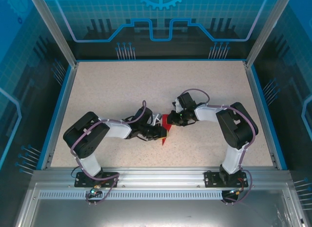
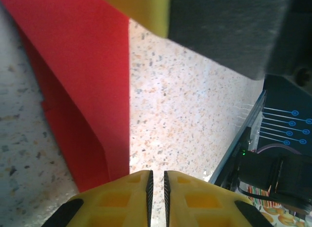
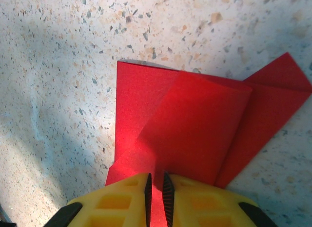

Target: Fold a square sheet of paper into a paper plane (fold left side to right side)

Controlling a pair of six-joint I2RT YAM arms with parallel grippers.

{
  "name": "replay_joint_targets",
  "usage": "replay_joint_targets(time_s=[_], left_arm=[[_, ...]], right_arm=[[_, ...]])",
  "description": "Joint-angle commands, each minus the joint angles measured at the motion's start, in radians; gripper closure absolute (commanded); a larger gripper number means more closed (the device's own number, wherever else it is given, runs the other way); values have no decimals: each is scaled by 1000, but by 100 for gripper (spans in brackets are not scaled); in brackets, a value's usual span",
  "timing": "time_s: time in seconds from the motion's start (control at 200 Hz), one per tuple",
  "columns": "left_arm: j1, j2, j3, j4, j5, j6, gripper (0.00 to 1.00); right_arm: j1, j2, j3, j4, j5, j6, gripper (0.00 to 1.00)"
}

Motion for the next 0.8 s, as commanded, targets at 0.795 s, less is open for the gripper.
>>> replay_joint_targets(time_s=[0.795], left_arm=[[-14, 62, -86, -82, -119, -35, 88]], right_arm=[[-25, 19, -39, -49, -12, -16, 82]])
